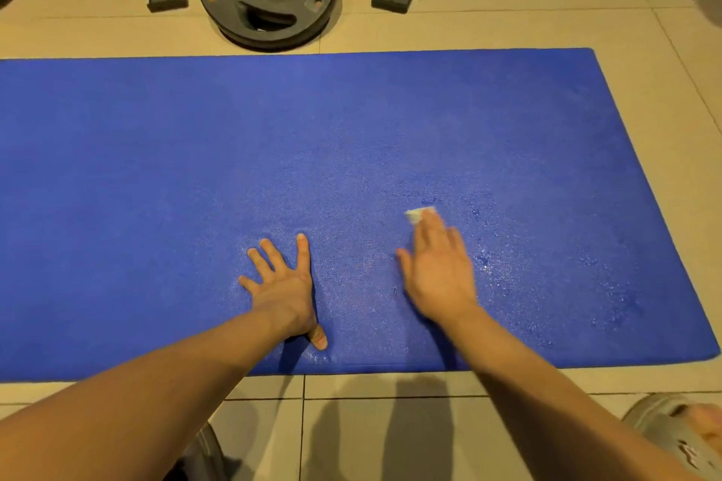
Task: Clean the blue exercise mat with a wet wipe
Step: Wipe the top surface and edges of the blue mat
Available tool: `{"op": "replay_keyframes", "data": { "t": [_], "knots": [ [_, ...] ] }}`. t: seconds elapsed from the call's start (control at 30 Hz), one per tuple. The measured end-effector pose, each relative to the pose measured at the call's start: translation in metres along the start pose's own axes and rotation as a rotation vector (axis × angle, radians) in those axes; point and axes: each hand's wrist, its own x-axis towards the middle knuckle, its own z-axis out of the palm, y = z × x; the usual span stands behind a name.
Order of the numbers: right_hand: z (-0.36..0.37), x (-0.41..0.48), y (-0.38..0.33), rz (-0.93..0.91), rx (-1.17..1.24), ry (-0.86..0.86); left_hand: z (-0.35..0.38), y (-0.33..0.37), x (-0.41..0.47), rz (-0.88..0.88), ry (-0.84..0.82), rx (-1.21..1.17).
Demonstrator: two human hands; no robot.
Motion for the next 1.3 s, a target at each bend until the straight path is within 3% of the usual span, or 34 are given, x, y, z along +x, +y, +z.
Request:
{"op": "replay_keyframes", "data": {
  "t": [0.1, 0.2, 0.27, 0.37, 0.47, 0.63, 0.77, 0.83, 0.93, 1.03, 1.1, 1.2, 1.3],
  "knots": [
    [-0.006, 0.000, 0.035, 0.219, -0.010, 0.027, 0.000, 0.000, 0.000, -0.001, 0.004, 0.003],
    [-0.006, 0.012, -0.011, 0.357, 0.141, 0.017, 0.001, 0.001, 0.001, -0.010, -0.002, -0.005],
    [-0.005, 0.017, -0.058, 0.274, 0.173, 0.016, 0.001, 0.001, 0.002, -0.014, -0.004, -0.009],
    [0.000, 0.016, -0.105, -0.046, 0.207, -0.059, -0.001, 0.001, 0.002, -0.015, -0.026, -0.015],
    [-0.002, 0.027, -0.075, -0.274, 0.065, -0.071, -0.003, 0.001, 0.000, -0.009, -0.024, -0.021],
    [-0.017, 0.033, 0.044, 0.164, -0.068, 0.000, -0.003, 0.001, -0.001, 0.007, -0.025, -0.044],
    [-0.016, 0.045, 0.009, 0.304, 0.004, -0.062, -0.004, 0.002, -0.001, -0.002, -0.028, -0.047],
    [-0.013, 0.050, -0.037, 0.210, 0.071, -0.051, -0.004, 0.002, -0.001, -0.007, -0.027, -0.048],
    [-0.002, 0.045, -0.098, -0.118, 0.131, -0.055, -0.003, 0.002, 0.000, -0.015, -0.025, -0.045],
    [-0.007, 0.049, -0.089, -0.370, 0.125, -0.067, -0.004, 0.002, 0.000, -0.010, -0.025, -0.054],
    [-0.008, 0.057, -0.045, -0.308, 0.052, 0.006, -0.005, 0.001, -0.001, -0.004, -0.018, -0.058],
    [-0.018, 0.062, 0.027, -0.015, -0.057, 0.060, -0.004, 0.001, 0.000, 0.000, -0.015, -0.057],
    [-0.018, 0.071, 0.020, 0.221, -0.050, -0.020, -0.004, 0.002, 0.000, -0.016, -0.020, -0.049]
  ]
}}
